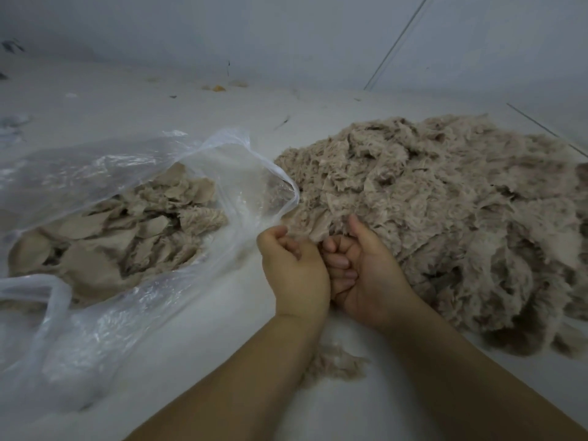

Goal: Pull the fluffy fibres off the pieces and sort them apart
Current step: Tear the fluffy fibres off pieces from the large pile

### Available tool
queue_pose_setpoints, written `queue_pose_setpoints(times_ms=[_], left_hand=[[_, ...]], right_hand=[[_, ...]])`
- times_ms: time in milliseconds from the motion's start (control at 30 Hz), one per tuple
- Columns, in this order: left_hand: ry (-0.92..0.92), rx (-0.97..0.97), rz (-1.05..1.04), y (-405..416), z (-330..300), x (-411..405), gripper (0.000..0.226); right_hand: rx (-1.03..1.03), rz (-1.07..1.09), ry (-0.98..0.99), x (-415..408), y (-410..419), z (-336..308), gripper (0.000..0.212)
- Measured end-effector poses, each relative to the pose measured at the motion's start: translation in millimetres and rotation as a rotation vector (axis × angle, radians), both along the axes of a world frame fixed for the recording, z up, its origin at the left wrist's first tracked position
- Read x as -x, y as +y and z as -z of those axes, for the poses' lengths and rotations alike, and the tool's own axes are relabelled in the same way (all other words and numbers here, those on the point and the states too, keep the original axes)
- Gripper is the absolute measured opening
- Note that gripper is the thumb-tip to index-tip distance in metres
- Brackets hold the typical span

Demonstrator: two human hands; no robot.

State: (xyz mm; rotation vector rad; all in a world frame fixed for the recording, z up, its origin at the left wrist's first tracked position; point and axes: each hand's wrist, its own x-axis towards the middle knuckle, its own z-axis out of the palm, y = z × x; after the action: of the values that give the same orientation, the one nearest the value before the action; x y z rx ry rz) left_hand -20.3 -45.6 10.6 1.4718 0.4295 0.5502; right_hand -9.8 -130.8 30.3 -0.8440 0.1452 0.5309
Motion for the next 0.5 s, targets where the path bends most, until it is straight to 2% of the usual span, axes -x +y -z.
queue_pose_setpoints(times_ms=[133, 233, 400, 500], left_hand=[[-0.029, 0.025, 0.037, -2.5, 12.2, 38.5, 0.031], [-0.030, 0.001, 0.047, 7.5, 9.4, 22.1, 0.025], [-0.054, -0.199, 0.055, 21.9, 1.7, -18.6, 0.024], [0.035, -0.355, 0.150, 20.9, -0.9, -37.3, 0.024]], right_hand=[[-0.017, -0.014, 0.034, -0.8, -2.2, 0.7, 0.053], [0.000, -0.012, 0.023, -0.7, -3.2, 1.8, 0.054], [-0.019, -0.009, 0.001, 0.9, -3.9, 2.2, 0.050], [-0.014, 0.000, -0.006, 1.8, -4.4, 2.2, 0.050]])
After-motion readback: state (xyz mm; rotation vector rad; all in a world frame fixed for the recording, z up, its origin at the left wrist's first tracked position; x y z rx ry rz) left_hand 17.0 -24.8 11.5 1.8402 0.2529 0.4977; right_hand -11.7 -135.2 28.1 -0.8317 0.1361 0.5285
